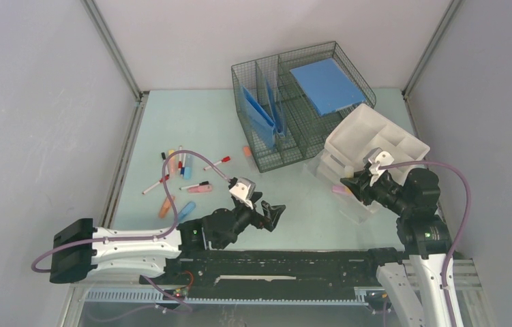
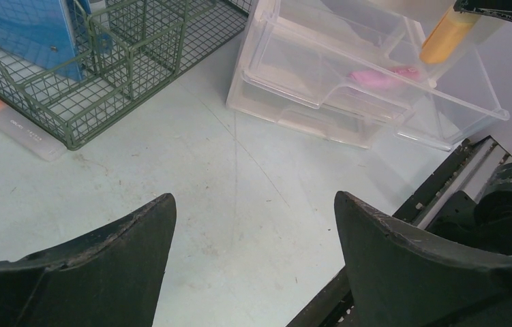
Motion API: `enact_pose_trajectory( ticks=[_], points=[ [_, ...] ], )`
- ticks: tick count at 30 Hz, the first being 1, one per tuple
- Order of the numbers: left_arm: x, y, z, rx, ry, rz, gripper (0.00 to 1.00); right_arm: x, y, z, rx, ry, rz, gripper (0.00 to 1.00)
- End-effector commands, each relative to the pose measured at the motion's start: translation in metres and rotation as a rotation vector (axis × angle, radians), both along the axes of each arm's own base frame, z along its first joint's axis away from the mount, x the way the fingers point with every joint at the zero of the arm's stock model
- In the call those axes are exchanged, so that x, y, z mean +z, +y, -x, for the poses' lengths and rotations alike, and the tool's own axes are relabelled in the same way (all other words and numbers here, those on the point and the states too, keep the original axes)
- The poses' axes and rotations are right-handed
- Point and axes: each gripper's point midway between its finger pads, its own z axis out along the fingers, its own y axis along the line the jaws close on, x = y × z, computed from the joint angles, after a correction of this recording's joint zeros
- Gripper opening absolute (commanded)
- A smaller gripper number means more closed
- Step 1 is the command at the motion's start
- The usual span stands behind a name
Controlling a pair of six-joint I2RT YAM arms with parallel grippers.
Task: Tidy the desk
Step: Place the stationery in the drawer.
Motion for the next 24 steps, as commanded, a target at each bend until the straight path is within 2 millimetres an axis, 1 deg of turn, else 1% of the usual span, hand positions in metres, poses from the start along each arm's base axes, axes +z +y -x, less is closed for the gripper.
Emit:
enact_pose_trajectory(
  ticks=[1,7,19,24],
  points=[
    [0.007,0.007,-0.005,0.037,0.0,0.036,0.92,0.018,-0.003,-0.007,-0.023,-0.061,0.002,0.11],
    [0.006,0.009,-0.005,0.044,0.002,0.034,0.92,0.015,-0.005,-0.009,-0.029,-0.054,0.009,0.17],
    [0.006,0.013,-0.007,0.056,0.002,0.04,0.92,0.004,-0.007,-0.015,-0.037,-0.015,0.029,0.21],
    [0.005,0.014,-0.007,0.057,0.004,0.039,0.92,0.0,-0.005,-0.016,-0.029,0.001,0.037,0.25]
  ],
)
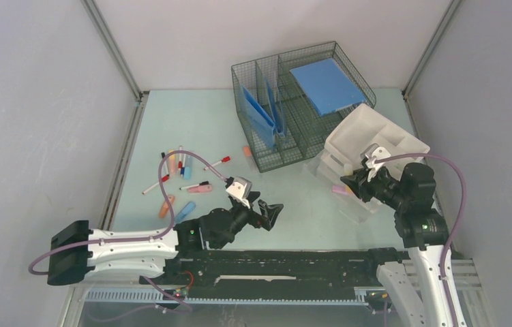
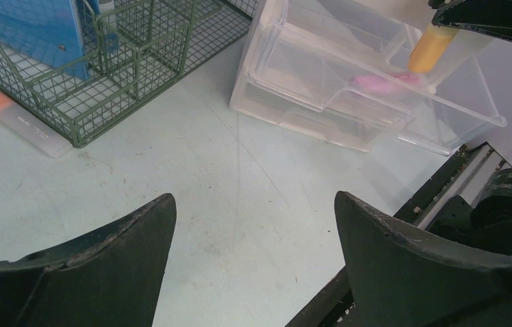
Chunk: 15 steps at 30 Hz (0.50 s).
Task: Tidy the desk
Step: Place the stationery in the drawer.
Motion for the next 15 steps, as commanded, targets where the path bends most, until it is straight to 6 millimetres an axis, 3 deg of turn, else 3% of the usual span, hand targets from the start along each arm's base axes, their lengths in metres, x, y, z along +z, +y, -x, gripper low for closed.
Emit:
enact_pose_trajectory(
  ticks=[1,5,12,15],
  points=[
    [0.001,0.008,-0.005,0.04,-0.001,0.023,0.92,0.01,-0.001,-0.005,0.001,-0.041,0.017,0.25],
    [0.001,0.008,-0.005,0.042,0.0,0.022,0.92,0.007,0.001,-0.006,0.009,-0.027,0.023,0.33],
    [0.001,0.01,-0.006,0.045,0.001,0.025,0.92,-0.003,0.006,-0.006,0.042,0.01,0.038,0.64],
    [0.001,0.012,-0.006,0.05,0.003,0.026,0.92,-0.002,0.009,-0.004,0.057,0.008,0.032,0.69]
  ],
)
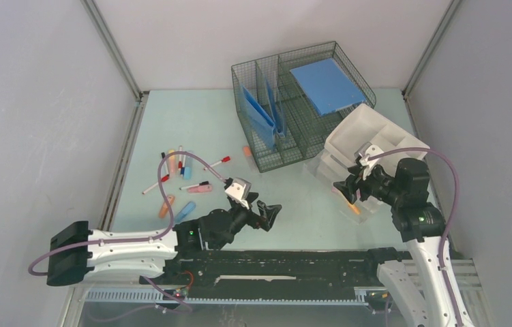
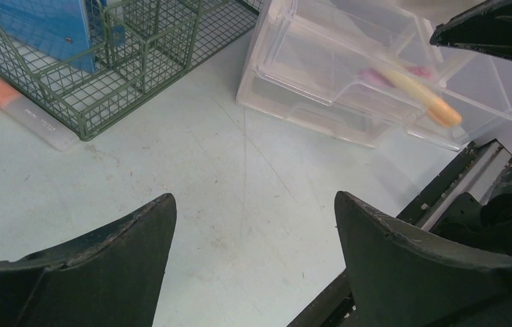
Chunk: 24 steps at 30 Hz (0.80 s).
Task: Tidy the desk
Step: Place the stationery in the drawer.
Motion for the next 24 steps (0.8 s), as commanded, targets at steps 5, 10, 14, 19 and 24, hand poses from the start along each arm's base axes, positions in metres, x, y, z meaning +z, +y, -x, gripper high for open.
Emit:
enact_pose_trajectory(
  ticks=[5,10,14,19,24],
  points=[
    [0.01,0.01,-0.008,0.055,-0.002,0.042,0.92,0.022,0.007,0.008,0.043,-0.064,-0.032,0.69],
    [0.007,0.017,-0.011,0.078,0.008,0.043,0.93,0.026,0.011,0.014,0.075,-0.073,-0.052,0.69],
    [0.004,0.024,-0.016,0.105,0.026,0.044,0.95,0.025,0.011,0.015,0.079,-0.073,-0.052,0.69],
    [-0.004,0.035,-0.025,0.153,0.063,0.046,0.96,0.026,0.011,0.015,0.08,-0.076,-0.051,0.7],
    [-0.011,0.046,-0.036,0.193,0.103,0.059,0.99,0.026,0.012,0.015,0.082,-0.077,-0.05,0.69]
  ],
)
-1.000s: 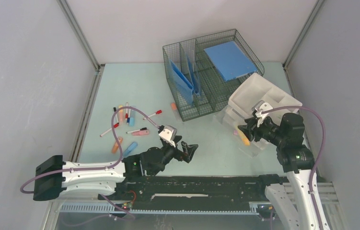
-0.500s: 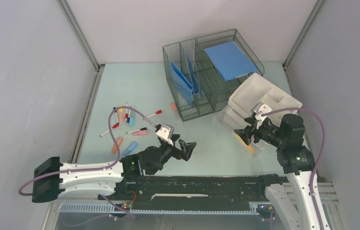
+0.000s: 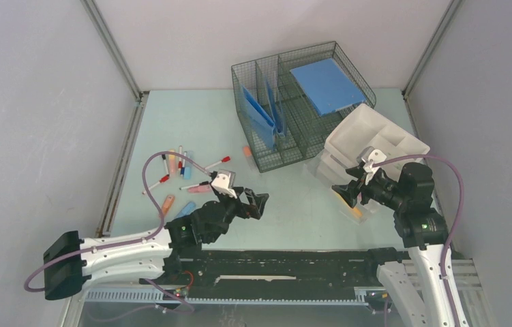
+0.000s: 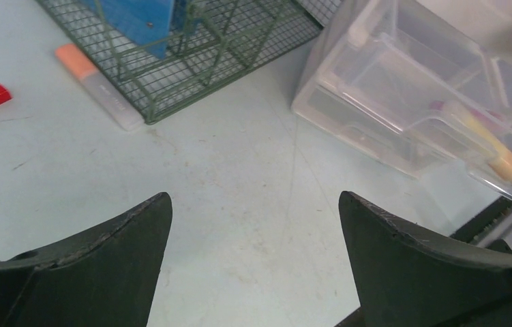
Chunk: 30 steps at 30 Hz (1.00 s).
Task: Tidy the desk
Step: Place the stationery in the drawer, then pick up the stationery from the center of the board.
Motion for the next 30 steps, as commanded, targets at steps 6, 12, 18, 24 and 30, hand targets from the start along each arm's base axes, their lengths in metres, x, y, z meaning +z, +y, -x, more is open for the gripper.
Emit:
enact_pose_trajectory(
  ticks=[6,12,18,24,30],
  points=[
    [-0.016,0.022,-0.032,0.086,0.139,0.122,1.0,0.013,0.001,0.001,0.007,-0.034,-0.011,0.7],
    [-0.046,0.042,-0.077,0.222,0.351,0.188,0.95,0.013,0.001,0.002,0.004,-0.037,-0.009,0.7],
    [-0.067,0.047,-0.115,0.431,0.537,-0.018,0.62,0.014,0.0,0.002,0.004,-0.044,-0.007,0.7],
    [-0.099,0.036,-0.149,0.463,0.685,-0.152,0.4,0.015,0.0,0.003,0.004,-0.052,-0.005,0.7],
    [-0.124,0.031,-0.17,0.46,0.758,-0.15,0.36,0.016,0.0,0.004,0.005,-0.058,-0.004,0.7]
  ],
)
